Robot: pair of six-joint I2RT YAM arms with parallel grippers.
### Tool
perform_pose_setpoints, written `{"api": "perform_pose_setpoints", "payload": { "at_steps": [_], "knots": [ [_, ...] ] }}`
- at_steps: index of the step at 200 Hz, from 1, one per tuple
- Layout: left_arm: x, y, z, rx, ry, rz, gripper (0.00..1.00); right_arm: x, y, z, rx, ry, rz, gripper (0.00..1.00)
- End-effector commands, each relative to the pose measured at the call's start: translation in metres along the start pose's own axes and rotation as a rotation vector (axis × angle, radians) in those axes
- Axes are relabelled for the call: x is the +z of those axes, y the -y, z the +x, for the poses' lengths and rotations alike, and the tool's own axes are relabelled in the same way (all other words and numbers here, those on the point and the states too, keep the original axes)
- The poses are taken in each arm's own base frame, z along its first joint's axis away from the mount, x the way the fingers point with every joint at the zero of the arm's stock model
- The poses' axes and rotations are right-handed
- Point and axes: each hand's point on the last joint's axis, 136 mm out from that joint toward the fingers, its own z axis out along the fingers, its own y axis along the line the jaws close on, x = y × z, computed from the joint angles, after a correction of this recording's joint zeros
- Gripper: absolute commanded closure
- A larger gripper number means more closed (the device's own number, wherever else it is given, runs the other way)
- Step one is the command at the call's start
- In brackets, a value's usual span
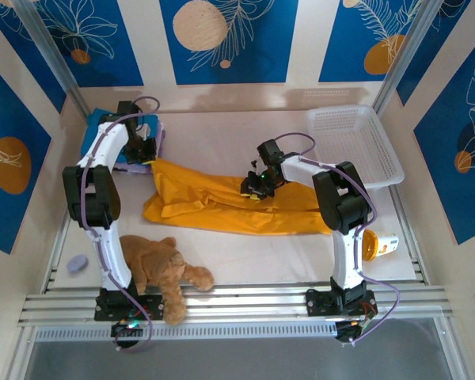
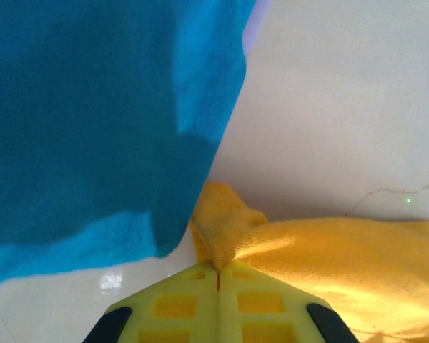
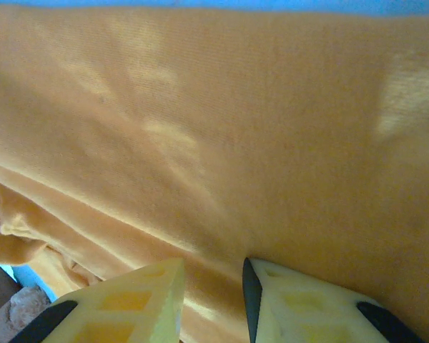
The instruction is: Fold and stack the t-shirts
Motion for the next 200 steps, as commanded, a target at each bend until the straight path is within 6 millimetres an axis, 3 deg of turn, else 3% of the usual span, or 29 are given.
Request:
{"api": "perform_pose_setpoints", "payload": {
  "at_steps": [1,21,54,92,111,152,200],
  "knots": [
    [0.005,-0.006,0.002,0.052,-0.063,-0.070,1.00,-0.005,0.022,0.008,0.056,-0.019,0.076,0.69],
    [0.015,-0.008,0.007,0.066,-0.117,-0.091,1.00,-0.010,0.016,0.004,0.044,-0.010,0.067,0.69],
    [0.016,-0.004,0.008,0.083,-0.109,-0.086,0.88,-0.027,-0.011,0.000,-0.028,0.026,0.029,0.68],
    [-0.002,0.002,0.010,0.085,-0.088,-0.073,0.66,-0.046,-0.048,0.004,-0.115,0.048,-0.001,0.68],
    [-0.012,0.008,0.019,0.077,-0.094,-0.044,0.64,-0.051,-0.068,0.009,-0.141,0.045,-0.030,0.68],
    [-0.025,0.016,0.063,0.056,-0.139,0.019,0.64,-0.027,-0.113,0.027,-0.178,-0.010,-0.137,0.68],
    [-0.013,0.031,0.125,0.034,-0.214,0.098,0.61,0.014,-0.148,0.040,-0.225,-0.100,-0.207,0.68]
  ]
}}
